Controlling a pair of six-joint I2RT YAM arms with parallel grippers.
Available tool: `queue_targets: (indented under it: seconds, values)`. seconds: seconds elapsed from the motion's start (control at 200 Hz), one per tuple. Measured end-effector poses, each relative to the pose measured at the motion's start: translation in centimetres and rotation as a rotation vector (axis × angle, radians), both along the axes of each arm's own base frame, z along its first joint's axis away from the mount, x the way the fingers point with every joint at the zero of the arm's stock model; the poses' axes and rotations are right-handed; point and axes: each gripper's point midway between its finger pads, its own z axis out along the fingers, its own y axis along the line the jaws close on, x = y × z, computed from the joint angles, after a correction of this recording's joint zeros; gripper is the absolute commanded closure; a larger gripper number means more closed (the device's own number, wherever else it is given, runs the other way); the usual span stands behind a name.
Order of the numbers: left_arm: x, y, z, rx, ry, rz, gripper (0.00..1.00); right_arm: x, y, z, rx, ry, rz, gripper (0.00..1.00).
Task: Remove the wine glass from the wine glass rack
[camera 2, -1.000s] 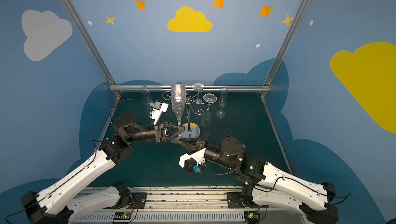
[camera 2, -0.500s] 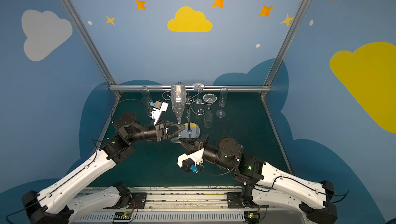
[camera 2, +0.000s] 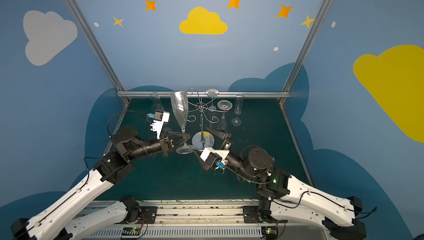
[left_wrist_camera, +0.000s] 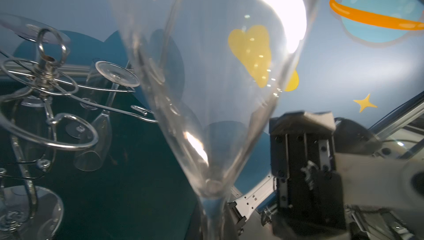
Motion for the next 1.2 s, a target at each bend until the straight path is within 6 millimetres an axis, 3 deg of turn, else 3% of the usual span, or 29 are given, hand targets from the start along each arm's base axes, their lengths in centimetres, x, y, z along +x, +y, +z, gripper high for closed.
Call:
queue_targets:
  seconds: [0.17,0.27,0.395,0.566,0.691,0.971,1.201]
  values:
    - [-0.1,-0.1,-1.6,0.113,-0.106,0.048,0.97,1.9,-2.9,6.0,0.254,0.209,-0.029,0.11]
    - [0.0,-0.1,-2.7,0.179,-0.171,0.080,0.97,3.0,-3.4,7.2,0.345,0.317,-0.019,0.11]
    - [0.0,-0.1,-3.7,0.242,-0.239,0.108,0.97,4.2,-1.5,6.0,0.370,0.457,0.053,0.12]
    - [-0.1,-0.1,-3.8,0.294,-0.322,0.139,0.97,5.4,2.5,3.1,0.313,0.633,0.131,0.13]
    - [-0.1,-0.2,-4.0,0.326,-0.361,0.154,0.97,5.7,4.3,1.7,0.281,0.715,0.173,0.14]
    - [0.0,-0.9,-5.4,0.412,-0.401,0.160,0.97,5.6,5.8,0.7,0.258,0.791,0.232,0.28]
    - [0.1,-1.1,-6.2,0.460,-0.421,0.162,0.97,6.0,5.7,0.7,0.273,0.816,0.233,0.52]
